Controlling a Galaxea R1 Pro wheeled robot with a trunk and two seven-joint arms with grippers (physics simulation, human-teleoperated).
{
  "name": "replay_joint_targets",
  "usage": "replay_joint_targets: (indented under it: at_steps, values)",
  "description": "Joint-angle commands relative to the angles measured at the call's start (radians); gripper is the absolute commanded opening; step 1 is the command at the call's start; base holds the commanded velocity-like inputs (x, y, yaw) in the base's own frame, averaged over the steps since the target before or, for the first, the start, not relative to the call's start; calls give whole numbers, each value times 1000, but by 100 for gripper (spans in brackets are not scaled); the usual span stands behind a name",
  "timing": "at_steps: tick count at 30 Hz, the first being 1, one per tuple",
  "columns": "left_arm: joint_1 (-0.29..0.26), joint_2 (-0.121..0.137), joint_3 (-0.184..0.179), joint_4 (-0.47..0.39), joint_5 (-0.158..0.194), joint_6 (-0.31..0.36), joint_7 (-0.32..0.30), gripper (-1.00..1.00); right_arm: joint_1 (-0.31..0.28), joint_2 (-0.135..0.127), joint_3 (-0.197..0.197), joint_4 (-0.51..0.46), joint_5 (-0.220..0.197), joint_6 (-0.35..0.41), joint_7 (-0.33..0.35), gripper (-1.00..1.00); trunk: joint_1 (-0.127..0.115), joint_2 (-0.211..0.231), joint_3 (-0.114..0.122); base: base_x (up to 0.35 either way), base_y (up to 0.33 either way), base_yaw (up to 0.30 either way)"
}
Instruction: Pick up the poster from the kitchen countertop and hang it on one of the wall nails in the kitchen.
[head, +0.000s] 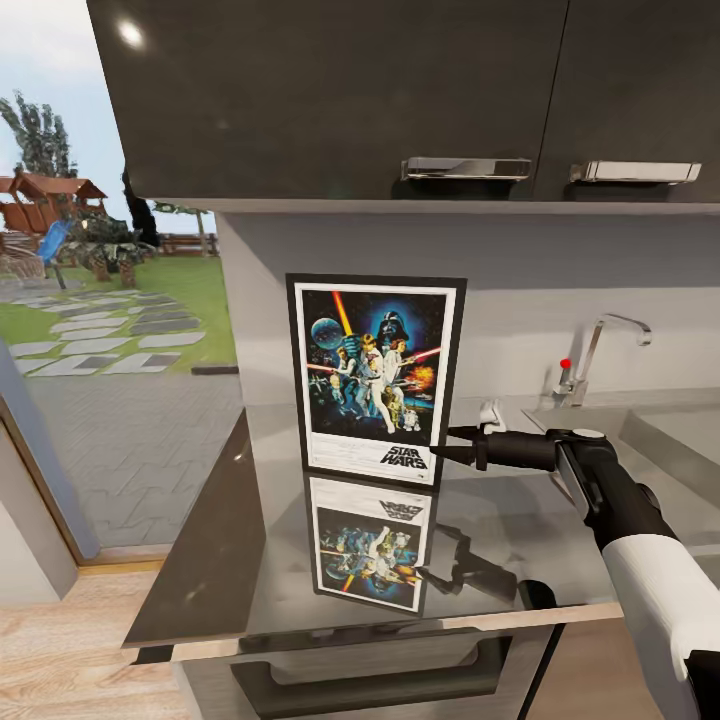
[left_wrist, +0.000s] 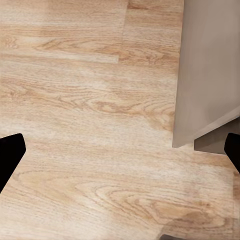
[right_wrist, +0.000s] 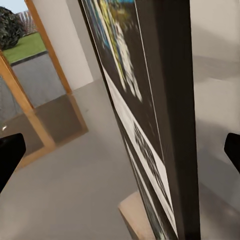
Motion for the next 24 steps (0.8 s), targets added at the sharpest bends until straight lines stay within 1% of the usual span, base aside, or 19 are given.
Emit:
replay_joint_targets:
  at_steps: [1,3,4,24]
  values:
    - [0,0,3,-1,0,-1,-7,100,-1,0,0,0,-3,10,3,100,0,-1,-1,0,0,0]
    - [0,0,3,-1,0,-1,-7,100,-1,0,0,0,-3,10,3,100,0,-1,-1,0,0,0]
    - [0,0,3,-1,0,-1,-7,100,-1,0,0,0,-3,10,3,-100,0,-1,-1,0,0,0]
    - [0,0,3,-1,0,-2,-7,100,-1,1,2,-3,-3,11,3,-100,0,-1,-1,0,0,0]
